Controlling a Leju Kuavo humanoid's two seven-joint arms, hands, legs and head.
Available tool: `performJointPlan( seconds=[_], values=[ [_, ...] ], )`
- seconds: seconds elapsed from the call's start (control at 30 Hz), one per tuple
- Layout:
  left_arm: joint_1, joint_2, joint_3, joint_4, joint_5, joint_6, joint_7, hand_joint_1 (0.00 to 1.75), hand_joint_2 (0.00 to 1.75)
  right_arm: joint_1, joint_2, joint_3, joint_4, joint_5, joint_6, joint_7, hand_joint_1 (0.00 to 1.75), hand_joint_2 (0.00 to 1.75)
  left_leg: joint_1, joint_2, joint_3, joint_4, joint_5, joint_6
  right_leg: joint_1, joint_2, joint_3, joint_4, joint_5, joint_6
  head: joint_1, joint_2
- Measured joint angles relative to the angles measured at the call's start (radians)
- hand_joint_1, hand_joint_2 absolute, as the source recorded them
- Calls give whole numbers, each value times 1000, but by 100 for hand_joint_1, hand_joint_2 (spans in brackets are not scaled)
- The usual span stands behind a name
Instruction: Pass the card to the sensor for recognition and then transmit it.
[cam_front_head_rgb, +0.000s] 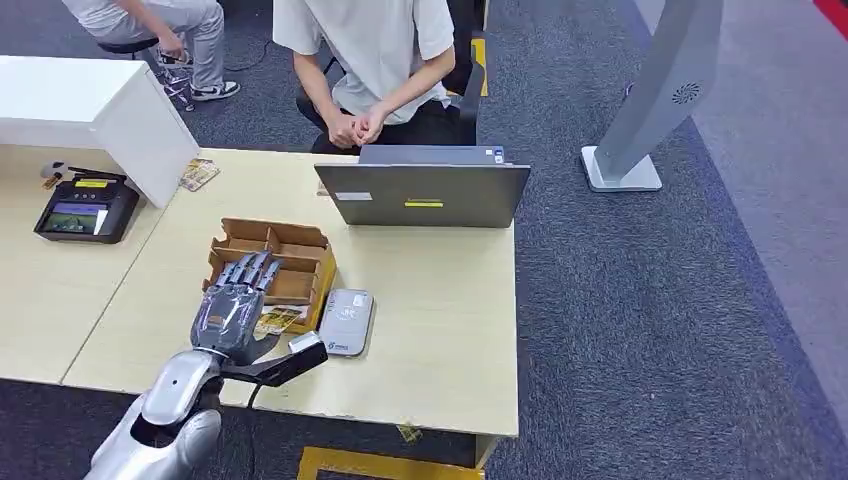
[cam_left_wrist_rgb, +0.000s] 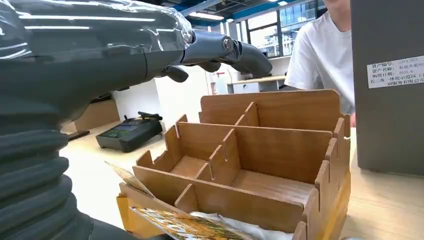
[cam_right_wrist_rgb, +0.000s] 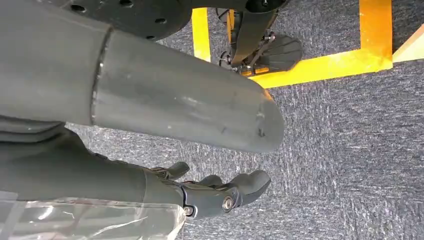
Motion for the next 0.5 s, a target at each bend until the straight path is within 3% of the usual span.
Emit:
performJointPlan(
  seconds=[0.5],
  values=[
    [0, 0, 0, 0, 0, 0, 0, 0, 175, 0, 0, 0, 0, 0, 0, 0, 0, 0, 0, 0, 0, 0, 0, 0, 0, 0, 0, 0, 0, 0, 0, 0]
  ],
)
